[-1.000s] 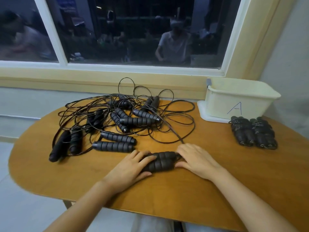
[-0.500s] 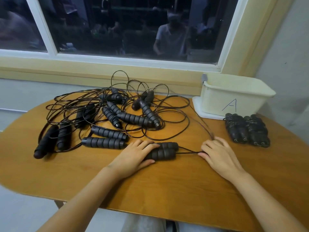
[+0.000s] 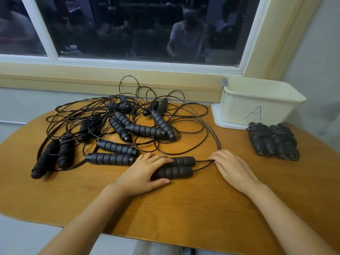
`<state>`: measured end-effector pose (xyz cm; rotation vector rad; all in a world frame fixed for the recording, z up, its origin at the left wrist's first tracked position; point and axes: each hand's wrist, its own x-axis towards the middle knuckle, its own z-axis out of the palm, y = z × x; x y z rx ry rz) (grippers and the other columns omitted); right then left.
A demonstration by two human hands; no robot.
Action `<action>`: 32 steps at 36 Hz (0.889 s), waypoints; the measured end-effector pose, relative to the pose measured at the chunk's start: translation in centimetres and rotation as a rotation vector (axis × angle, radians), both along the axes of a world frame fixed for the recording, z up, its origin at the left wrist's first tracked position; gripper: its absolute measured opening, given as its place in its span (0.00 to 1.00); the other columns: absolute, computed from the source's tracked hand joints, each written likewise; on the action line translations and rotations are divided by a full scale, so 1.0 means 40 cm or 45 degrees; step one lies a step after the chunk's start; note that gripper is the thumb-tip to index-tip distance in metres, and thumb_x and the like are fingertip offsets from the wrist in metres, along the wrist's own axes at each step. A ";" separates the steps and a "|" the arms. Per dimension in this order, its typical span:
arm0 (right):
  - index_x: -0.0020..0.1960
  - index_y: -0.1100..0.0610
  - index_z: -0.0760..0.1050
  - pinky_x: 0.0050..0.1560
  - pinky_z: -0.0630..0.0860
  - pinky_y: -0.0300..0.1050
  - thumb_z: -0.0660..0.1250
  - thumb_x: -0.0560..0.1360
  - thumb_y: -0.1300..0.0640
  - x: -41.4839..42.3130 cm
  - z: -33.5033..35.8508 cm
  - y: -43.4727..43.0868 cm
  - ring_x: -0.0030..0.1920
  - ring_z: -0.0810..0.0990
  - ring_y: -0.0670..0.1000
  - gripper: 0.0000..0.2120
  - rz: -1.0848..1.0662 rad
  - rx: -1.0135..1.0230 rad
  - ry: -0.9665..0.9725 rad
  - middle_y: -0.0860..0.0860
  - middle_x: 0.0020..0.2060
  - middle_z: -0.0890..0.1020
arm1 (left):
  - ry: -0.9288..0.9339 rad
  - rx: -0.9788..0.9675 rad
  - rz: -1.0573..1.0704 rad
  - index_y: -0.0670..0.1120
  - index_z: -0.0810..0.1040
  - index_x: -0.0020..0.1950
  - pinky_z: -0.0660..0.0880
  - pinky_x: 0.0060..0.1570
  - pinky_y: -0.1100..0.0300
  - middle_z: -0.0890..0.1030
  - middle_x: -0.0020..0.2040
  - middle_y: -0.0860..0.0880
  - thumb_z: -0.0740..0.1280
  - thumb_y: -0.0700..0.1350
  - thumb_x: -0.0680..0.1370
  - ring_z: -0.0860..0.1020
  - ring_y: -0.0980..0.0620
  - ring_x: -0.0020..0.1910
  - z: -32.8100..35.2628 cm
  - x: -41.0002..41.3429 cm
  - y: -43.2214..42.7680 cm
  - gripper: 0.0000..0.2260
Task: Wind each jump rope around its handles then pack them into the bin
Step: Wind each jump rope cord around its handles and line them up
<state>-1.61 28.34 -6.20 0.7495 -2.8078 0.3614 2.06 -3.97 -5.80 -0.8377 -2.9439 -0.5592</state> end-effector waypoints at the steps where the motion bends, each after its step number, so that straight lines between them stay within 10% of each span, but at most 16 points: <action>1: 0.65 0.53 0.78 0.62 0.70 0.39 0.62 0.82 0.61 -0.002 0.004 -0.001 0.63 0.75 0.46 0.14 0.010 0.004 -0.006 0.46 0.61 0.79 | -0.003 -0.006 -0.014 0.61 0.62 0.75 0.61 0.69 0.57 0.68 0.70 0.61 0.61 0.67 0.77 0.61 0.59 0.68 0.006 -0.004 0.000 0.27; 15: 0.65 0.51 0.78 0.62 0.63 0.34 0.62 0.82 0.58 -0.136 0.103 -0.072 0.63 0.74 0.45 0.14 0.125 -0.007 -0.017 0.45 0.60 0.80 | 0.167 -0.103 -0.005 0.50 0.79 0.58 0.73 0.57 0.51 0.78 0.57 0.53 0.58 0.58 0.80 0.73 0.52 0.58 0.133 -0.233 0.045 0.17; 21: 0.65 0.53 0.78 0.62 0.70 0.42 0.61 0.82 0.57 -0.272 0.137 -0.141 0.63 0.73 0.46 0.14 0.216 -0.004 0.025 0.46 0.61 0.80 | 0.280 -0.088 0.350 0.45 0.75 0.67 0.70 0.60 0.51 0.77 0.64 0.47 0.63 0.46 0.82 0.70 0.46 0.64 0.189 -0.460 0.050 0.14; 27: 0.64 0.53 0.79 0.61 0.74 0.45 0.64 0.81 0.58 -0.410 0.131 -0.192 0.62 0.75 0.47 0.13 0.278 -0.011 0.099 0.47 0.59 0.81 | 0.061 -0.343 0.608 0.41 0.51 0.80 0.50 0.76 0.44 0.62 0.77 0.41 0.63 0.49 0.82 0.55 0.40 0.77 0.168 -0.666 0.029 0.32; 32: 0.70 0.56 0.73 0.66 0.72 0.51 0.67 0.79 0.58 -0.504 0.152 -0.240 0.69 0.71 0.52 0.20 0.203 -0.078 0.294 0.52 0.67 0.75 | 0.260 -0.487 0.532 0.48 0.70 0.72 0.42 0.75 0.41 0.74 0.67 0.45 0.59 0.46 0.83 0.66 0.43 0.72 0.150 -0.728 0.023 0.17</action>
